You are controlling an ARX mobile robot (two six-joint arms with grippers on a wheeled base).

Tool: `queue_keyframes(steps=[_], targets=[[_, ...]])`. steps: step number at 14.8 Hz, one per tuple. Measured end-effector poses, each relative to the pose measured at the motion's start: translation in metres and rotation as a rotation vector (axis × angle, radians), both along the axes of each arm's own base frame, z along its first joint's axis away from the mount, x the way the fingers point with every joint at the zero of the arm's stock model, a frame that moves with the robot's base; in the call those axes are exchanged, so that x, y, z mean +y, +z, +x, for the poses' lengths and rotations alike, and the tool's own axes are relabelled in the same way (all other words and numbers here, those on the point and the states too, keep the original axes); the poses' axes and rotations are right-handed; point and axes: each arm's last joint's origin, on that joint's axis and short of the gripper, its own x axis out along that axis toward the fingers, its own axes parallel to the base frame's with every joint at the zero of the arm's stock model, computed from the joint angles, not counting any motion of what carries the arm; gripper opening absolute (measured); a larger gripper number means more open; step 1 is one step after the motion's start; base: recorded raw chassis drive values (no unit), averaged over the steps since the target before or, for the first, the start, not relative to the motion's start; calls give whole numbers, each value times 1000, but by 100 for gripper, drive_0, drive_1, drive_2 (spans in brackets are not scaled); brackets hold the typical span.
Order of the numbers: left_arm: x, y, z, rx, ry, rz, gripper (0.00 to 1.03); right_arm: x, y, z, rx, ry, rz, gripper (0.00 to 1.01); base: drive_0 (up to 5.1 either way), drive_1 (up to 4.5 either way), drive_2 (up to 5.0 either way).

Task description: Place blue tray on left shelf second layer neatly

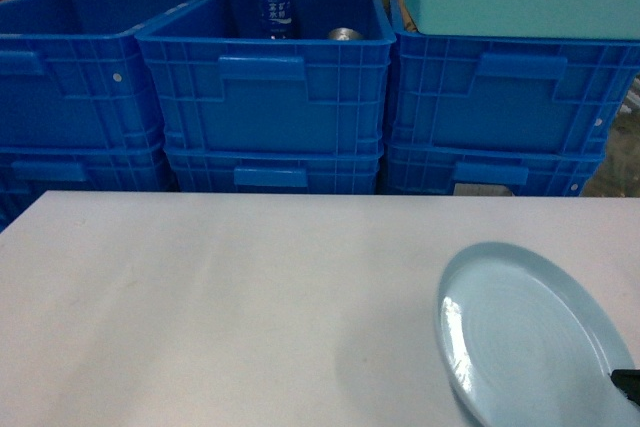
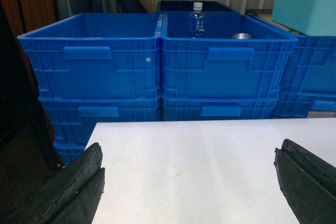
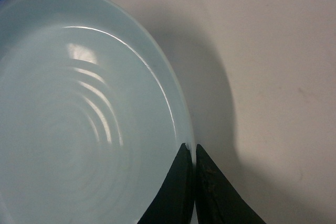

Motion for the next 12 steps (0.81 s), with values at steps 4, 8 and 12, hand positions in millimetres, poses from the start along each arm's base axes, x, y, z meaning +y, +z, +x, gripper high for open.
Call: queue_keyframes(steps=[4,8,12], targets=[[0,0,0,0,-1,0,98,9,44,1,-117,-14,-81,2,0,0,0],[0,0,0,0,0,0,98,26,180,-13,-510,18,-264,2,0,0,0],[0,0,0,0,0,0,98,33,213,-70,-631,-23,-365,2,0,0,0]])
